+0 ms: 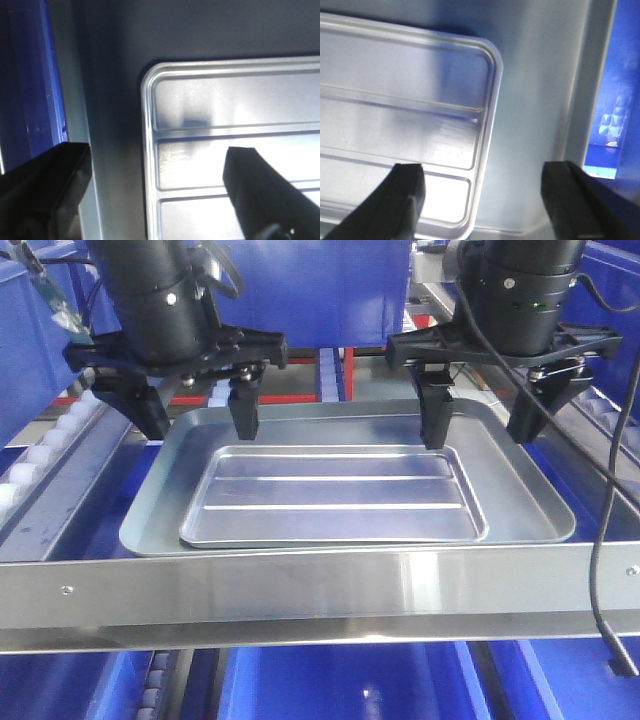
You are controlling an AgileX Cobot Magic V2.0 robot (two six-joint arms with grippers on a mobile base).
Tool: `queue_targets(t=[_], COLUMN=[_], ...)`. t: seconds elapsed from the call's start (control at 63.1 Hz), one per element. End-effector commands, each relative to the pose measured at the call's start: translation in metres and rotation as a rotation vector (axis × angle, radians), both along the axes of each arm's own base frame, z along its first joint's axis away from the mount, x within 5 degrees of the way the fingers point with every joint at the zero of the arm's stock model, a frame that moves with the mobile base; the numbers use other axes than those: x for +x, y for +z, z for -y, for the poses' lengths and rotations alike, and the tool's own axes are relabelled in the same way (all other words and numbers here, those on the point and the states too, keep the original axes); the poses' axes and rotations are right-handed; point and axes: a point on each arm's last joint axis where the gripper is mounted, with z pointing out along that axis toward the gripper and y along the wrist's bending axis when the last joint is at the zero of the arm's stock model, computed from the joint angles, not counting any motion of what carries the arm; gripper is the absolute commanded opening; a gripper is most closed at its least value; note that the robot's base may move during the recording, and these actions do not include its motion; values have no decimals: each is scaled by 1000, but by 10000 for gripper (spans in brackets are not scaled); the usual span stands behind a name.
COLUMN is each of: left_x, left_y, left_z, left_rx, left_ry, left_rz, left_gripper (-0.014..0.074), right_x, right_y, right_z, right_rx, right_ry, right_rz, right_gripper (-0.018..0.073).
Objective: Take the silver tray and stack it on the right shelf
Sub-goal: 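Open both grippers and raise them away from the trays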
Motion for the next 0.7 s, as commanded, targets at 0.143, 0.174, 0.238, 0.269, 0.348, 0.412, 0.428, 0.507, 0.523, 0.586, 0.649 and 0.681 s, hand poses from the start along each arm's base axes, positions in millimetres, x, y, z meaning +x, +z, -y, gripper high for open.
queue_targets(t=[0.143,0.174,0.238,0.269,0.348,0.412,0.428,0.507,0.523,0.586,0.649,0.681], left_x=[-13,-18,-27,-34,-53,-73,-79,-108,-113,-131,-152,-160], left_y=[65,72,85,93,105,113,113,108,102,93,82,71], left_z=[-10,-13,-20,-25,-33,-39,-41,-48,-50,-54,-61,-64], left_rx=[-60,-61,-53,-51,-44,-30,-21,-22,-21,-53,-96,-106], left_ry=[12,15,20,17,1,-27,-39,-96,-107,-149,-199,-221], left_rz=[108,110,117,131,163,197,204,238,233,262,299,304], left_gripper=[436,405,338,289,165,56,31,-111,-108,-89,-94,-94], right_x=[-18,-21,-30,-34,-46,-55,-58,-74,-77,-90,-104,-110], right_y=[68,73,85,89,100,102,104,100,99,96,85,82], right_z=[10,12,15,17,22,25,26,33,34,39,44,46], right_rx=[48,50,53,54,55,54,55,54,55,56,53,58], right_ry=[10,12,16,16,13,13,13,16,17,29,45,48], right_rz=[188,196,217,220,224,221,225,224,226,242,248,261], right_gripper=[576,549,462,414,256,150,113,52,56,57,57,57])
